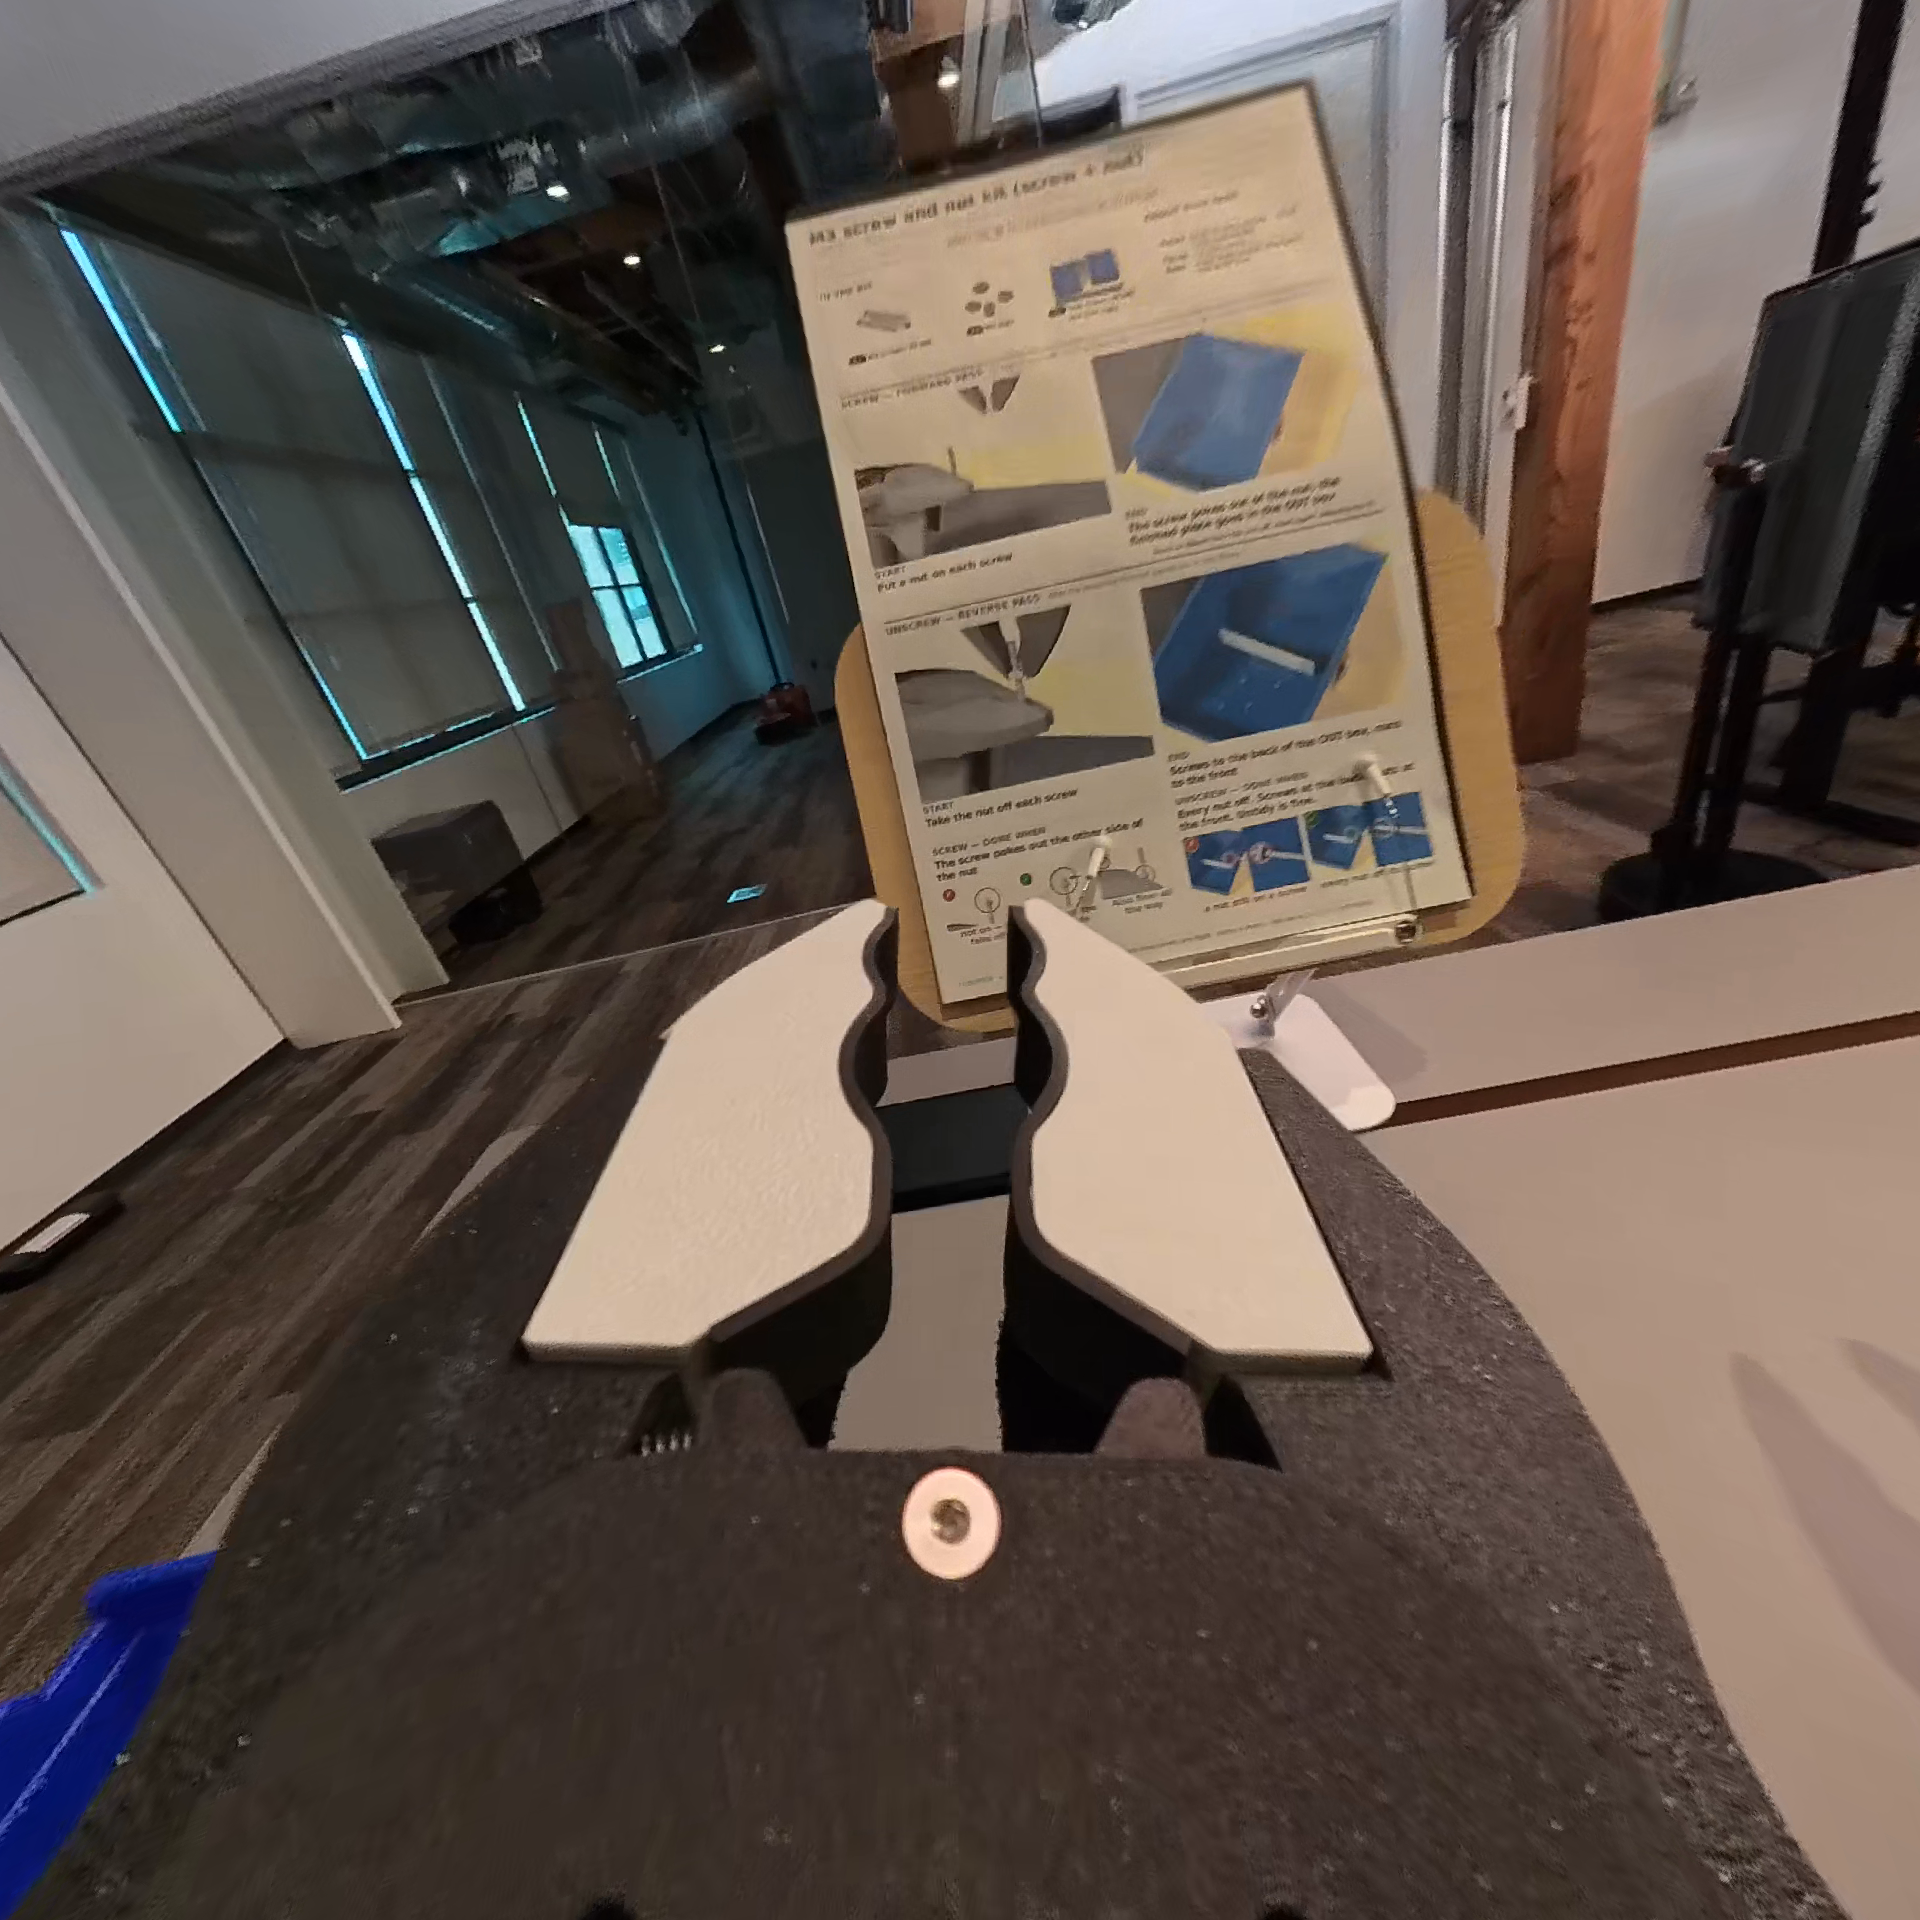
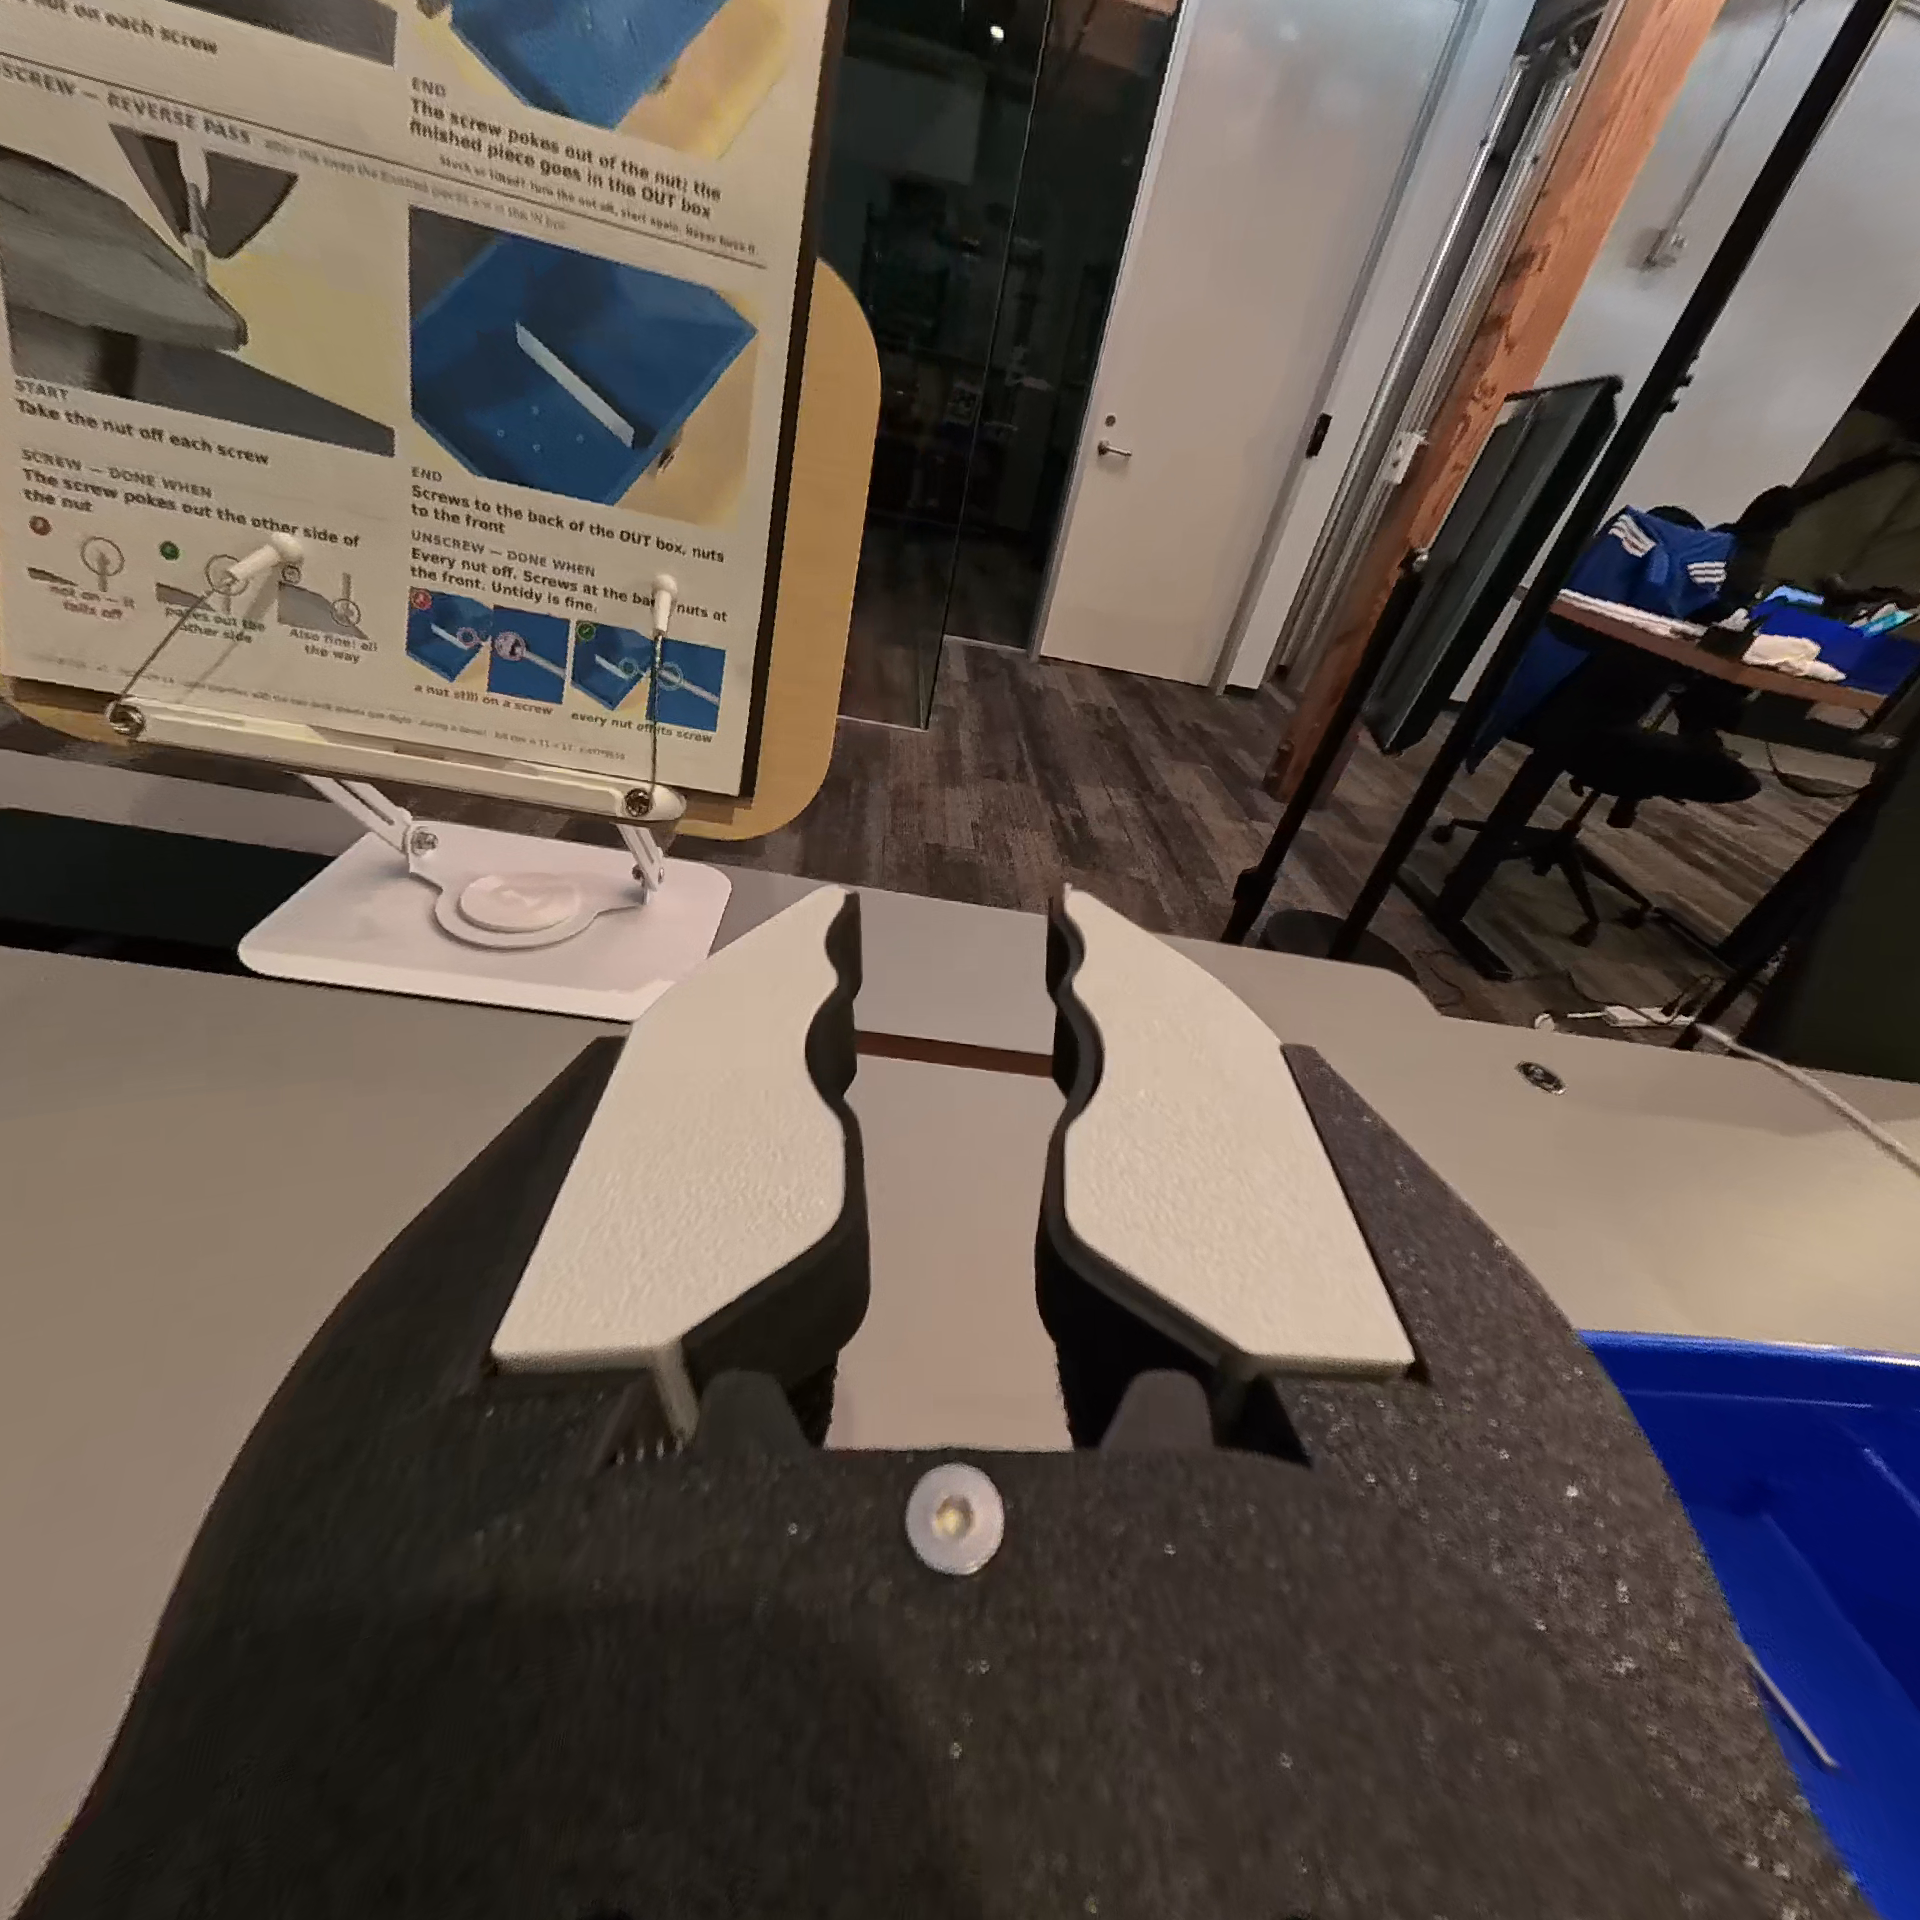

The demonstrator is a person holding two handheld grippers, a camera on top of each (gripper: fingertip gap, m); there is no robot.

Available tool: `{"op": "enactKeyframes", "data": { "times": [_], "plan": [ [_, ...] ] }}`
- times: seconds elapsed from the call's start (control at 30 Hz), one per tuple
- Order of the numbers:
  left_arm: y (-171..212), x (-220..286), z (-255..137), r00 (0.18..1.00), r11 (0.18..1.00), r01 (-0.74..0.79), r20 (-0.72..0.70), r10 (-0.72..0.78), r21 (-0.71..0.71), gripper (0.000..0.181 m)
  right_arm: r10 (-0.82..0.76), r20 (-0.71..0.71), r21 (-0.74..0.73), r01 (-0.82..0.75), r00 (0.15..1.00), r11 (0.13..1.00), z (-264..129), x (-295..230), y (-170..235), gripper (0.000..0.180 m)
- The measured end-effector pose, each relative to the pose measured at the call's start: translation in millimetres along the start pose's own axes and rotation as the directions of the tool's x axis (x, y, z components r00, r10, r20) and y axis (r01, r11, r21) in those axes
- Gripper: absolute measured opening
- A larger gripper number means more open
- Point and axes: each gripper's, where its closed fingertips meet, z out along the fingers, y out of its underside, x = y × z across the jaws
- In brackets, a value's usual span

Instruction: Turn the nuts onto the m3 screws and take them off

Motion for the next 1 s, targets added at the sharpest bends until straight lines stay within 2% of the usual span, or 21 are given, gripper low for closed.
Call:
{"op": "enactKeyframes", "data": {
  "times": [0.27,0.47,0.57,0.77,0.93,1.0],
  "plan": [
    [-22,-29,-54,0.998,0.999,0.051,-0.037,-0.051,-0.007,0.025,-0.023,0.001,0.003,0.023,1.000,1.000,0,-1,-12,0.034],
    [-14,-76,-108,0.974,0.986,0.112,-0.181,-0.134,-0.126,0.032,-0.041,0.047,-0.005,0.041,0.998,0.999,-1,-21,-15,0.034],
    [6,-112,-137,0.971,0.971,0.060,-0.214,-0.111,-0.232,0.031,-0.042,0.123,0.008,0.041,0.992,0.999,-6,-45,-20,0.034],
    [52,-193,-195,0.994,0.913,0.018,-0.093,-0.061,-0.407,0.032,-0.071,0.288,0.060,0.056,0.955,0.997,-22,-103,-35,0.037],
    [89,-205,-229,0.979,0.862,0.030,-0.159,-0.127,-0.505,0.024,-0.064,0.454,0.070,0.036,0.889,0.997,-32,-146,-34,0.036],
    [119,-202,-237,0.962,0.787,-0.040,-0.236,-0.136,-0.615,0.024,-0.081,0.509,0.086,0.042,0.857,0.995,-37,-160,-34,0.035]
  ]
}}
